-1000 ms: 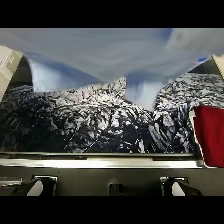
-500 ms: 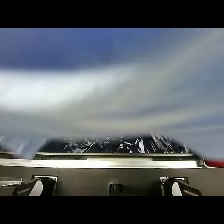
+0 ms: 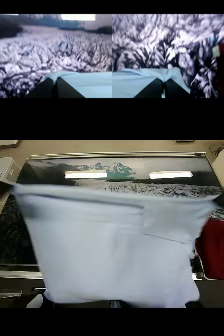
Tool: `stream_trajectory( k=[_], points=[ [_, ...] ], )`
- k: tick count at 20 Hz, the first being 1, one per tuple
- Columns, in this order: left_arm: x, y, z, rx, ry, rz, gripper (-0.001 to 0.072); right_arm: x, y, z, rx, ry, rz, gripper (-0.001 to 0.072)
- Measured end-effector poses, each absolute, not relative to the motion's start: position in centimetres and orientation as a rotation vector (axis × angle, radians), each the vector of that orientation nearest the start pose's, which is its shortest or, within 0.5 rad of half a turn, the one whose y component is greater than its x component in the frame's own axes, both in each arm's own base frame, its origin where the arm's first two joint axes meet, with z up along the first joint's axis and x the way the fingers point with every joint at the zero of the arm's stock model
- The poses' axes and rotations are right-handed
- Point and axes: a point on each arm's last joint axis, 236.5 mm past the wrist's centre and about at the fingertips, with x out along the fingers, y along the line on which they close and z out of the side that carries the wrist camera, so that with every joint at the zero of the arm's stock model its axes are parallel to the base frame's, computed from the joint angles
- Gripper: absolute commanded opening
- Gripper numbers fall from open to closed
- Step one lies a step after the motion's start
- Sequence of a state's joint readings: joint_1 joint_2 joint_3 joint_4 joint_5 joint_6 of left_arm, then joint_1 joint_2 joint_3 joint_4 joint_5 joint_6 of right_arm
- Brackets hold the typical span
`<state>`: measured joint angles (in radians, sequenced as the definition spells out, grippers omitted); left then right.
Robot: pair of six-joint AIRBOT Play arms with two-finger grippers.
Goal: Fold the clothes and pants, and hang the long-sleeved shirts on hangers.
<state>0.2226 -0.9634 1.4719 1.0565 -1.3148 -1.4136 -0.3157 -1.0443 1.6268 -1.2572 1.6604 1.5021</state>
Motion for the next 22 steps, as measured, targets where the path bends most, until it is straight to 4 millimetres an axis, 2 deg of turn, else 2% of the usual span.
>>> stream_trajectory(
  k=[2, 3, 4, 6, 7, 8, 10, 12, 14, 16, 18, 22],
  points=[
    [37.9, -3.5, 16.5, -0.324, 0.930, -0.253, 0.0019, 33.7, -1.1, 13.6, 0.282, 1.248, 0.091, 0.0033],
    [38.5, -3.6, 12.1, -0.360, 1.025, -0.245, 0.0020, 34.7, -0.4, 9.9, 0.292, 1.319, 0.095, 0.0033],
    [39.0, -3.5, 8.8, -0.388, 1.094, -0.233, 0.0021, 36.1, 0.3, 6.7, 0.299, 1.363, 0.094, 0.0033],
    [40.4, -3.1, 3.4, -0.437, 1.191, -0.201, 0.0020, 39.5, 0.9, 2.1, 0.312, 1.371, 0.080, 0.0033],
    [41.2, -2.9, 1.7, -0.449, 1.214, -0.191, 0.0020, 41.4, 1.0, 0.7, 0.317, 1.343, 0.070, 0.0034],
    [42.3, -2.7, 0.4, -0.456, 1.222, -0.184, 0.0020, 43.5, 1.0, -0.3, 0.320, 1.299, 0.059, 0.0034],
    [44.9, -2.1, -0.7, -0.458, 1.190, -0.163, 0.0020, 47.4, 0.6, -1.2, 0.332, 1.188, 0.031, 0.0034],
    [47.9, -1.3, -0.8, -0.454, 1.124, -0.141, 0.0020, 50.7, 0.1, -1.5, 0.355, 1.077, -0.002, 0.0034],
    [50.5, -0.7, -0.5, -0.448, 1.063, -0.125, 0.0020, 53.2, -0.4, -1.7, 0.381, 0.987, -0.029, 0.0034],
    [52.5, -0.6, -0.5, -0.445, 1.024, -0.119, 0.0020, 54.9, -0.8, -2.0, 0.409, 0.922, -0.049, 0.0035],
    [53.6, -0.8, -1.2, -0.443, 1.015, -0.117, 0.0021, 56.2, -1.0, -2.3, 0.441, 0.877, -0.061, 0.0035],
    [54.1, -1.5, -2.9, -0.448, 1.046, -0.117, 0.0021, 56.5, -0.8, -3.6, 0.493, 0.886, -0.079, 0.0035]
  ],
)
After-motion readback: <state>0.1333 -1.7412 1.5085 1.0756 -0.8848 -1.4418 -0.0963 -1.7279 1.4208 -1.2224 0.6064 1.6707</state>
